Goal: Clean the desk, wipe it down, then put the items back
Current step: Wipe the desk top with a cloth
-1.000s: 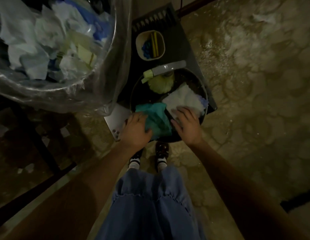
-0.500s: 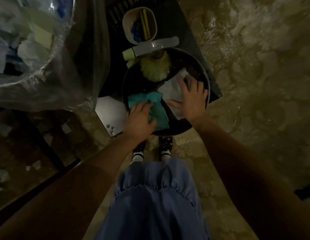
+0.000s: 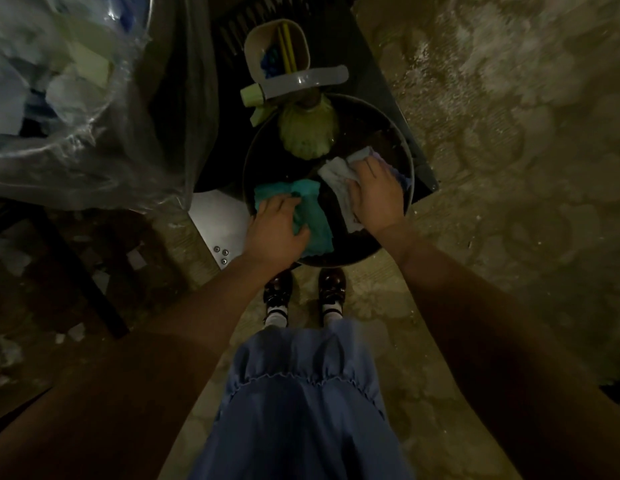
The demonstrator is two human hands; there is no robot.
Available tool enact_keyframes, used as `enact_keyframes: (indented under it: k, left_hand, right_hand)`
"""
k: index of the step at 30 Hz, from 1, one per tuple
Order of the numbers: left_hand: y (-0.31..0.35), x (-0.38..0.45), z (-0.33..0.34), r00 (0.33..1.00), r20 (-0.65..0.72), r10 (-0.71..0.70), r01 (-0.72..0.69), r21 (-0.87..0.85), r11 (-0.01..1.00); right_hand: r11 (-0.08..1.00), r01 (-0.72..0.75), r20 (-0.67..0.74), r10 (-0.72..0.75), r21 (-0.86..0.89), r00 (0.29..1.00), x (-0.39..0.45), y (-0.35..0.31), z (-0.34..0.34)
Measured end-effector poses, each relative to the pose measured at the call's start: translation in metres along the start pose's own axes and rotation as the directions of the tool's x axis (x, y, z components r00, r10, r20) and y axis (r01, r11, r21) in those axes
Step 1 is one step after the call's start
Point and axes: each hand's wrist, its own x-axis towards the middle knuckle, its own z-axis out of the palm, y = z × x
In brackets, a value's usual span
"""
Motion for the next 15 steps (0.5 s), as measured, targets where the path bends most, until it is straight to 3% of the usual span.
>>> enact_keyframes:
  k: [8,15]
  left_hand:
    - [0.033,-0.037,-0.055,0.995,-0.098,0.027,-0.031,-0.034,0.999]
    - [0.058,-0.12,-0.154,0.968,-0.252,-0.018,0.006,-0.049,0.999]
  right_hand:
    - [0.985,0.033,-0.04,-0.026,0.17,0.999,-0.034,-0.035,-0.084]
    - [0.952,0.148,-0.114,-0.121,0.266,0.986,-0.026,-0.134,-0.191]
